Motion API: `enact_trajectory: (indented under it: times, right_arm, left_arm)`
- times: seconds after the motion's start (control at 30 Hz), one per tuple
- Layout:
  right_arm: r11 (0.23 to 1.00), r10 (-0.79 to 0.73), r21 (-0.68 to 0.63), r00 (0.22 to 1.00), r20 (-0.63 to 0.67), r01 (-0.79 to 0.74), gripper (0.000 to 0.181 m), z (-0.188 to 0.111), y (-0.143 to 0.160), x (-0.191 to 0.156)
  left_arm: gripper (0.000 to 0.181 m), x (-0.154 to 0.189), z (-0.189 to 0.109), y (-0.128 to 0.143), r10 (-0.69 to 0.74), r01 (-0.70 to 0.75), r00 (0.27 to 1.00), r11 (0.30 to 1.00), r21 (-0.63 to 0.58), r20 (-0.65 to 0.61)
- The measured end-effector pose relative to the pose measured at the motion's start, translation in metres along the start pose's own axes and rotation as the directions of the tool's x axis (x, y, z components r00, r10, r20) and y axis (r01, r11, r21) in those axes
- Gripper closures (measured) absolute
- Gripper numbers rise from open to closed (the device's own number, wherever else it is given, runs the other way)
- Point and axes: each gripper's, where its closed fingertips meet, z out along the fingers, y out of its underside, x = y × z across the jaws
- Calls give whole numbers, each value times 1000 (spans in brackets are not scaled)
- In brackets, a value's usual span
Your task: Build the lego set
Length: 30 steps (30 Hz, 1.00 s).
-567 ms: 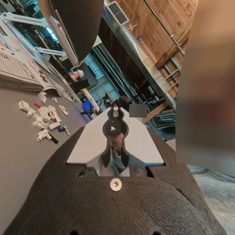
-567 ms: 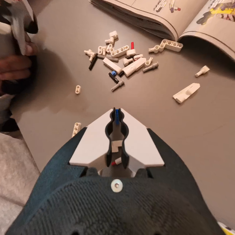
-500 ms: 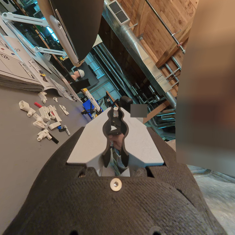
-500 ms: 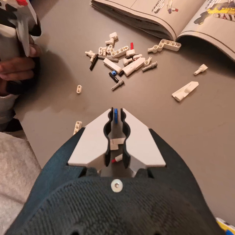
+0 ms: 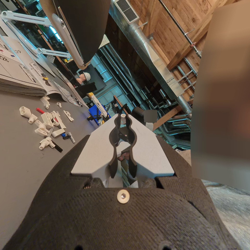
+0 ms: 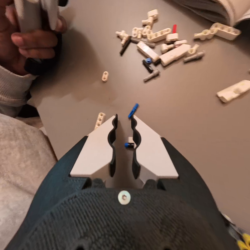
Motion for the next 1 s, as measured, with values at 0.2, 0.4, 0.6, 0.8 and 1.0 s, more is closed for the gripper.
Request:
enact_trajectory:
  times: [0.2, 0.4, 0.6, 0.8, 1.0]
  right_arm:
    - [997, -54, 53, 994, 91, 49, 165, 2, -12, -17]
    - [970, -231, 77, 973, -3, 230, 164, -12, -22, 8]
    - [926, -371, -53, 927, 51, 374, 156, 3, -7, 17]
    - [924, -365, -69, 920, 143, 377, 163, 2, -1, 4]
    - [891, -442, -34, 883, 158, 452, 160, 1, -3, 0]
  left_arm:
    - [176, 0, -1, -1, -4, 4, 1000, 1000, 3, -4]
    - [176, 1, -1, -1, -10, 10, 1000, 1000, 5, -10]
    - [176, 0, -1, -1, -9, 9, 1000, 1000, 5, -8]
    - [176, 0, -1, -1, -12, 12, 1000, 1000, 2, -8]
    - [176, 0, -1, -1, -15, 15, 1000, 1000, 3, -12]
